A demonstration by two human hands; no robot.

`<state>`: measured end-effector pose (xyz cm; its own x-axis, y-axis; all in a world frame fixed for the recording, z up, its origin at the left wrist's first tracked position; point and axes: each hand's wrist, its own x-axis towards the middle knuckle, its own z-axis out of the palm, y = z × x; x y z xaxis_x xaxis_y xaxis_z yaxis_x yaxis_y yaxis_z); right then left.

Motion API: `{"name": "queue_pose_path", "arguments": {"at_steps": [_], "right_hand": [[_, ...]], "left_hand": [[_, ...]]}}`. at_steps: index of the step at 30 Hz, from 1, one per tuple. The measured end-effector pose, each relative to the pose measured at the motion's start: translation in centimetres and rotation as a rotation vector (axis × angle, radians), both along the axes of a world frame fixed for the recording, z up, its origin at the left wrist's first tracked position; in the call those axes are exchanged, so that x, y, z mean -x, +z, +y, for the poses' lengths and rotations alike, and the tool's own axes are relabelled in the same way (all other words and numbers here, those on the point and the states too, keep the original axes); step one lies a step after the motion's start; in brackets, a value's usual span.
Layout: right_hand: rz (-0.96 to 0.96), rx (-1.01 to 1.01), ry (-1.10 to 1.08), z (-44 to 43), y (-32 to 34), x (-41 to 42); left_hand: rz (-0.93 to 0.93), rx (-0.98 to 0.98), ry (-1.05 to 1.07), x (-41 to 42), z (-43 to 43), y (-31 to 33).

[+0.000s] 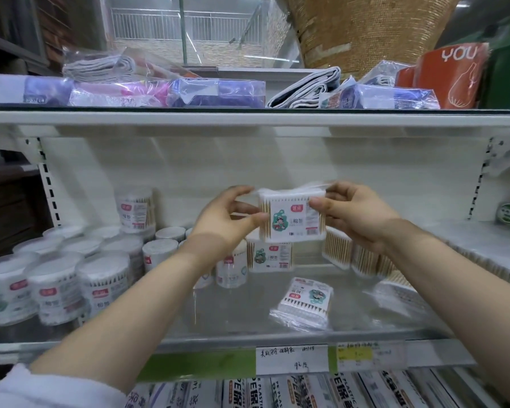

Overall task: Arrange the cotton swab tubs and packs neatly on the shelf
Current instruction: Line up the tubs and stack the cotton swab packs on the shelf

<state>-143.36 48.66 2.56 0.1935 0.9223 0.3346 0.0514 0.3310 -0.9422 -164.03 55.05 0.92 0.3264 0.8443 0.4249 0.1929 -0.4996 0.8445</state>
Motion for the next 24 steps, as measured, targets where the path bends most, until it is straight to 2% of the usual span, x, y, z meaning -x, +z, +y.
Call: {"name": "queue_pose_path", "arguments": {"at_steps": [4,10,15,21,24], "right_hand": [[-0.022,0.076,-0.054,1.2,-3.2,-0.2],[0.021,0.162,-0.058,2.8,-6.6,-0.7],[0.089,0.162,-0.064,3.7,-7.0,-0.2],[0.097,0.188,-0.068,4.0,-7.9,0.5],[0.059,0.206,-0.113,4.0,-8.0,0.5]], "left_hand": [[0.155,-0.057,0.011,-0.3,1.2,-2.1],[0.515,-0.371,0.162,-1.1,2.6,-4.2],[0.532,-0.423,0.218,-1.3,3.3,-3.9],[0.714,-0.436,0.312,-0.9,3.6,-4.2],[0.739,-0.436,0.328,-0.9,3.3,-4.2]]}}
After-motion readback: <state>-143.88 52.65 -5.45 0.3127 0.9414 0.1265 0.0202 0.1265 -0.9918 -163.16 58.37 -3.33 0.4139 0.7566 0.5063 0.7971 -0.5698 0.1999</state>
